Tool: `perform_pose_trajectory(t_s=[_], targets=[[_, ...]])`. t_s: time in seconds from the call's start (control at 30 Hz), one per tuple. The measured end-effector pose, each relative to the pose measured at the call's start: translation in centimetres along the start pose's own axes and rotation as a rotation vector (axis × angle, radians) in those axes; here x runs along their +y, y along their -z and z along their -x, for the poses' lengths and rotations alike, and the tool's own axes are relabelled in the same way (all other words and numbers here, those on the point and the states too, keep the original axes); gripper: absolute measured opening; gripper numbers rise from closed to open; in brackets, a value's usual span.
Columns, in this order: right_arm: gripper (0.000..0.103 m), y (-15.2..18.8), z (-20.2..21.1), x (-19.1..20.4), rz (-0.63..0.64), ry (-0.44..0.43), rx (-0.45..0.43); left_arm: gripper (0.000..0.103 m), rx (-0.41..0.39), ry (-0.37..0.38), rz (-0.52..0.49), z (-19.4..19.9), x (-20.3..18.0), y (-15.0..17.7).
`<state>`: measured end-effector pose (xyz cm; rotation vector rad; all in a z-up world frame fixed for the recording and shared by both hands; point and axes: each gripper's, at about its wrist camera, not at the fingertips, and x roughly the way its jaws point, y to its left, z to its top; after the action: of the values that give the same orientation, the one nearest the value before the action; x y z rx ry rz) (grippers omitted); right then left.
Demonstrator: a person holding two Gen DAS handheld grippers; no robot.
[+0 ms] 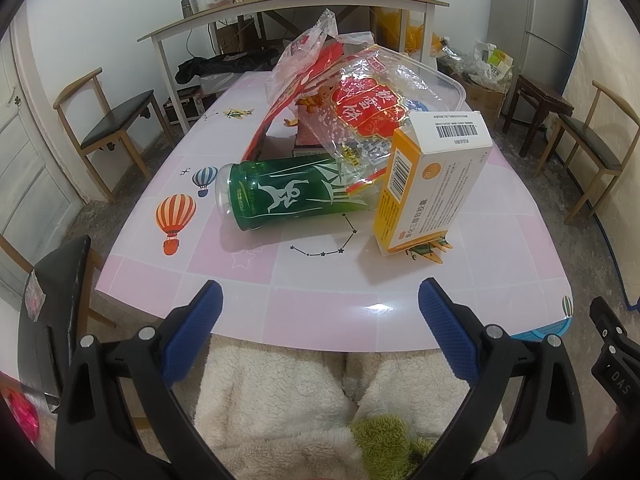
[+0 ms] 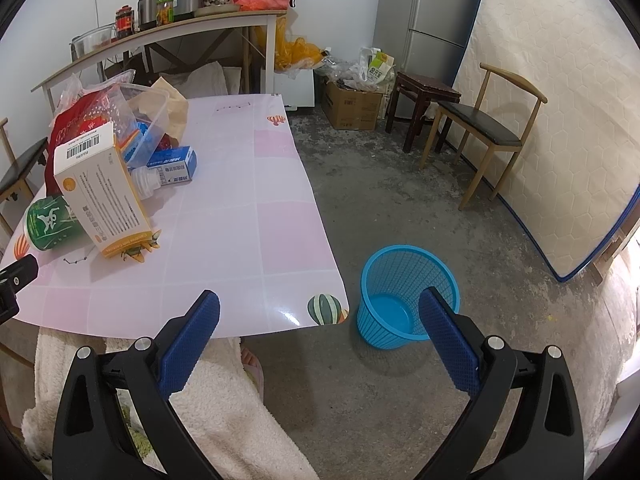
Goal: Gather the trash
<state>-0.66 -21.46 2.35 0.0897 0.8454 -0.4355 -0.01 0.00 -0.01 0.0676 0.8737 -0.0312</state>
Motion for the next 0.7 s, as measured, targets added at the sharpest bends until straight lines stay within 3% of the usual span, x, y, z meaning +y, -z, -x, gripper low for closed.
perform_pose_trajectory(t_s=[0.7], targets=[[0.097, -0.04, 0.06, 0.21, -0.004, 0.0, -0.002, 0.094, 0.003, -0.001, -0.002, -0.03, 0.01, -0.02]])
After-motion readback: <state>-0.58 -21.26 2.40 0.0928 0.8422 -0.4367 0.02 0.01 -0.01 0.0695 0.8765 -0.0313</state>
